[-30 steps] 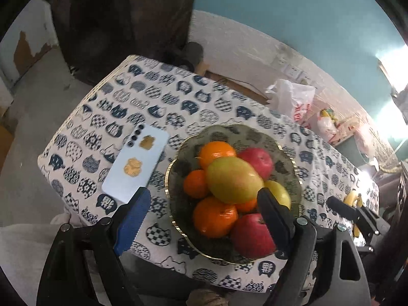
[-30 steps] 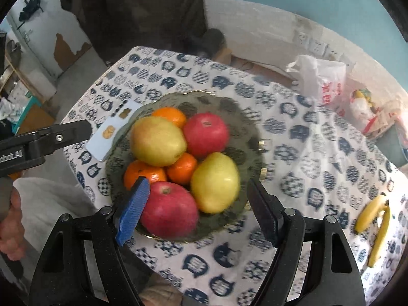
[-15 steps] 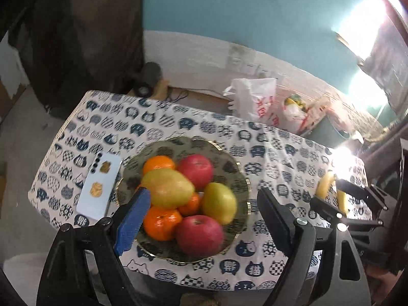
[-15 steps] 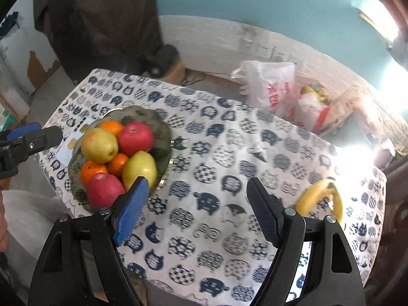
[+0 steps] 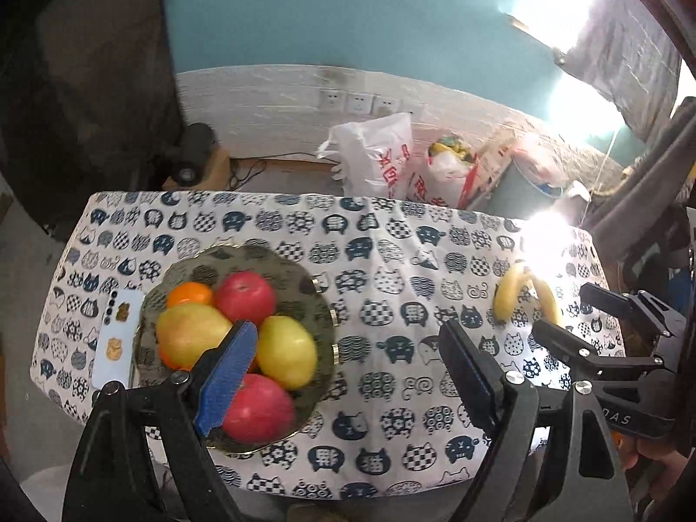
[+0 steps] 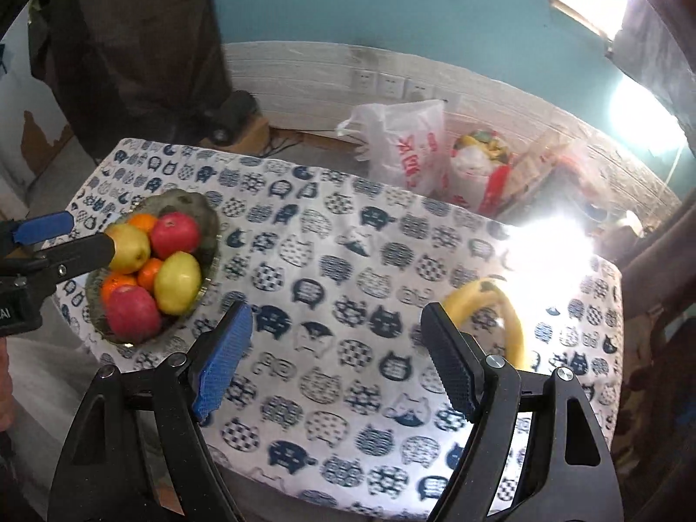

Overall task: Organize fruits
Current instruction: 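Move both open grippers from the plate toward the two bananas, then close the right gripper on one banana while the left gripper grasps the other, then lift both bananas and carry them over the green glass plate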

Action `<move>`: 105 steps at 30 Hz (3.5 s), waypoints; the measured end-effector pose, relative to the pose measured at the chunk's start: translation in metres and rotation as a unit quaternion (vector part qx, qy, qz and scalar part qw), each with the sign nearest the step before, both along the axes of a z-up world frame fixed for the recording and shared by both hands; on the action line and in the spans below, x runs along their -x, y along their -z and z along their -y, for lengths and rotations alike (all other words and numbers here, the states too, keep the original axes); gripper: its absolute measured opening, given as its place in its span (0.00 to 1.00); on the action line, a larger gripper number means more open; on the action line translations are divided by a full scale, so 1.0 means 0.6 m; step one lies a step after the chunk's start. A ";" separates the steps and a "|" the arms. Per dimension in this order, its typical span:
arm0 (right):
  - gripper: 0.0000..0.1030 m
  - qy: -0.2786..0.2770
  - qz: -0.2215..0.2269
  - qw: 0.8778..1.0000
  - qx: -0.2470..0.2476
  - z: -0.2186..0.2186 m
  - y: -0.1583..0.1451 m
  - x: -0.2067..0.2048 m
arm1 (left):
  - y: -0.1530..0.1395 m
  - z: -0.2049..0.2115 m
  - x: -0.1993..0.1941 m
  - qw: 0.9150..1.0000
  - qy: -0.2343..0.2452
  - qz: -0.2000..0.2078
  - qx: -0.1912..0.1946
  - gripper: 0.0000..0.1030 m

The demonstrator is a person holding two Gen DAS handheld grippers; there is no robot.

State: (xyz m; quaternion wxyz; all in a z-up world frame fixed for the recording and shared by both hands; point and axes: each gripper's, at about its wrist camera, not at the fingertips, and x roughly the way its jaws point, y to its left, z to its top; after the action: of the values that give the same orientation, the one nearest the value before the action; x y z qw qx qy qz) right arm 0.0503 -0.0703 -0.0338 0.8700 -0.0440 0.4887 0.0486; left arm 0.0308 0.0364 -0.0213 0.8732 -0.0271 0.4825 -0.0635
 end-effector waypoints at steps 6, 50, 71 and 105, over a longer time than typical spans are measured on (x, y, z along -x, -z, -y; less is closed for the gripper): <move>0.77 0.029 0.002 1.000 0.010 0.074 -0.001 0.013 | -0.001 0.075 -0.009 0.999 0.048 0.003 -0.006 0.84; 0.77 0.074 -0.126 0.989 0.000 0.351 0.229 -0.115 | 0.227 0.387 -0.203 0.966 0.246 -0.064 -0.047 0.86; 0.35 0.102 -0.113 0.988 -0.014 0.379 0.274 -0.118 | 0.276 0.447 -0.229 0.959 0.265 -0.094 -0.025 0.86; 0.34 0.147 -0.086 0.983 -0.063 0.425 0.225 -0.073 | 0.306 0.499 -0.205 0.952 0.293 -0.075 -0.047 0.36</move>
State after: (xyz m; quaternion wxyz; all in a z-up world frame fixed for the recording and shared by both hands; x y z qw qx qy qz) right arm 0.0941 -0.3253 -0.1688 0.8236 0.0874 0.5586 -0.0462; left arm 0.1538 -0.2632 -0.2047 0.7778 0.1524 0.5354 -0.2918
